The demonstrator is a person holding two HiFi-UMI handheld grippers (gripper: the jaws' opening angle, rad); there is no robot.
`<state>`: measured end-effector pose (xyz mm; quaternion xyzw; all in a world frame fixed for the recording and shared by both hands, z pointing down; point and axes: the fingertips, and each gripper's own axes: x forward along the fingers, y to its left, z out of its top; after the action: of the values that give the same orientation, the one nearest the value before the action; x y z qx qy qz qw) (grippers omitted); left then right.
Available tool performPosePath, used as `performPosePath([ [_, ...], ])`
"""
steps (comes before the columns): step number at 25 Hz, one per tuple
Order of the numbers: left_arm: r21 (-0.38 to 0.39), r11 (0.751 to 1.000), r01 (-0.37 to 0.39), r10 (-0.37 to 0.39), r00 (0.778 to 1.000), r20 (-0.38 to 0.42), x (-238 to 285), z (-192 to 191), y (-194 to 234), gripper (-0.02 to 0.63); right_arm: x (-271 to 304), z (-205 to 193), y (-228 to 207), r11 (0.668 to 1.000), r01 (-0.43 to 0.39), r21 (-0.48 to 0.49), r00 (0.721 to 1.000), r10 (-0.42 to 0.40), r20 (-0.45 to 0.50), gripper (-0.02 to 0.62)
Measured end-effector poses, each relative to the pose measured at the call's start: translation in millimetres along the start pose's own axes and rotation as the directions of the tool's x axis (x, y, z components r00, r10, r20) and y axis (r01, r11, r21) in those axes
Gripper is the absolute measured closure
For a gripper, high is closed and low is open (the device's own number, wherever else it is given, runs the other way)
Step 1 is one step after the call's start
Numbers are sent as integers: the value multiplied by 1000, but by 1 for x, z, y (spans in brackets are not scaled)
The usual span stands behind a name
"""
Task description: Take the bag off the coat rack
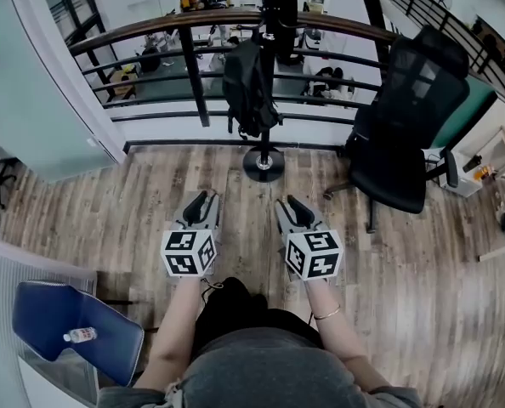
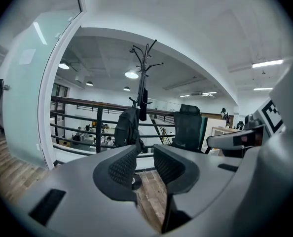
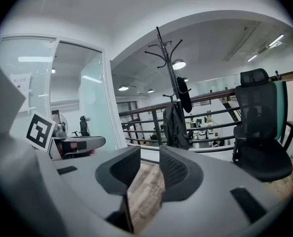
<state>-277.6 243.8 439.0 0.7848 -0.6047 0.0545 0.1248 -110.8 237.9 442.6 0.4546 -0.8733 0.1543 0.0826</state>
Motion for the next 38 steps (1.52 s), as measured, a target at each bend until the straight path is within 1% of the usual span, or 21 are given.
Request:
performPosePath([
  [5,-4,1000,-22,22,1000,-12,13,1,19,454,22,4,4,999,-30,9,999,31,-12,440],
  [9,-10,1000,-25,25,1000,-18,36,5,42,437,54,12,3,999,-41,8,999,41,-20,405],
  [13,-28,999,-17,16,1000,-27,76,13,71,430,100,28,-5,999,-37,0,999,37,-30,391],
  [16,-41,999,-11,9,1000,-29,113,24,100,428,145,41,-13,999,-32,-5,998,32,-45,391],
  [22,-49,999,17,-18,999,-33,178,44,154,428,226,66,-28,1000,2,-19,998,-3,-62,390],
  [26,-46,998,46,-48,998,-44,218,56,181,425,271,79,-39,999,34,-24,996,-35,-80,388],
  [30,-45,996,72,-74,996,-45,253,67,205,423,307,89,-48,997,74,-23,993,-76,-85,385],
  [34,-39,994,101,-103,993,-50,280,76,219,422,332,95,-59,994,112,-15,989,-113,-94,382],
  [36,-36,993,110,-111,992,-56,291,77,227,420,344,93,-62,993,121,-10,986,-121,-111,368],
  [38,-35,993,116,-118,991,-62,302,77,233,420,355,91,-64,992,127,-6,983,-127,-132,333],
])
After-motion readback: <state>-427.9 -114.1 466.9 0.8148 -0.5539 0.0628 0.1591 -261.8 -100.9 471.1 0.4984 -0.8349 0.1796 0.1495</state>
